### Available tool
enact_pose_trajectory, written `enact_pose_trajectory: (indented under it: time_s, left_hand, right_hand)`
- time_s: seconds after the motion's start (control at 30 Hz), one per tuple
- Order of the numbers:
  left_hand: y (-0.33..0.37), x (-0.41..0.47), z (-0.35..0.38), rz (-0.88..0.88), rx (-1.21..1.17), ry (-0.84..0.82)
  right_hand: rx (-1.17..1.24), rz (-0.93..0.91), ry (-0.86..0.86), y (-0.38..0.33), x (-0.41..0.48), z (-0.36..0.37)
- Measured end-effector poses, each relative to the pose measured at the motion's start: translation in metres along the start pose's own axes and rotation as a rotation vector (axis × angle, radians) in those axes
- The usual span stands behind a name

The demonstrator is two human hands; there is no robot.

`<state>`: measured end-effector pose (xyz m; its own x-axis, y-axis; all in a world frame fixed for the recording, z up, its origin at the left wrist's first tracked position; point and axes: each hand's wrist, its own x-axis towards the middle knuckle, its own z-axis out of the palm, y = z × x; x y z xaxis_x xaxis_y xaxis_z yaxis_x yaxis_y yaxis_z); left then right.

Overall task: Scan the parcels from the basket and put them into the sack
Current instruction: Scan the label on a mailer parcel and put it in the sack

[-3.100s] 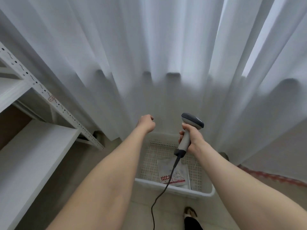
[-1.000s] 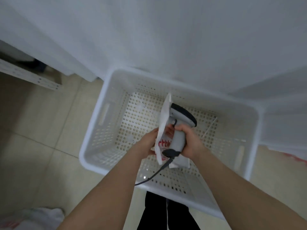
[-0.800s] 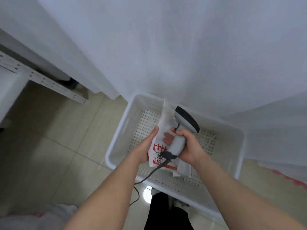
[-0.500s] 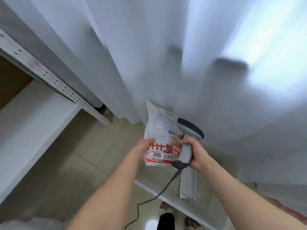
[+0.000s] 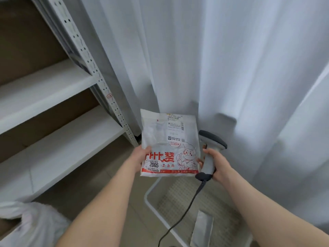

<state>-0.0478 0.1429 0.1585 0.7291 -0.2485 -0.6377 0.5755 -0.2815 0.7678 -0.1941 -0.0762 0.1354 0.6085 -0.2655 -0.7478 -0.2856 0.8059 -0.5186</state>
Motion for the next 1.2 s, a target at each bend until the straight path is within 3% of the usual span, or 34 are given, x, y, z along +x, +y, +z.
enact_pose_trajectory:
  time_s: [0.23, 0.37, 0.53, 0.93, 1.2]
  left_hand:
    - [0.022, -0.067, -0.019, 0.035, -0.125, -0.018]
    - [0.034, -0.088, -0.038, 0.071, -0.03, -0.004]
    - [0.039, -0.099, -0.065, 0.171, 0.042, 0.193]
    - [0.042, -0.111, -0.07, 0.17, -0.224, 0.093]
    - [0.036, -0.102, -0.071, 0.206, -0.156, 0.378]
  right_hand:
    - [0.045, -0.039, -0.219, -0.015, -0.055, 0.038]
    - [-0.037, -0.134, -0.171, -0.012, -0.069, 0.06]
    - [-0.181, -0.242, -0.132, 0.0, -0.083, 0.082]
    - [-0.361, -0.362, -0.09, 0.014, -0.104, 0.099]
    - [-0.254, -0.388, -0.069, 0.012, -0.11, 0.1]
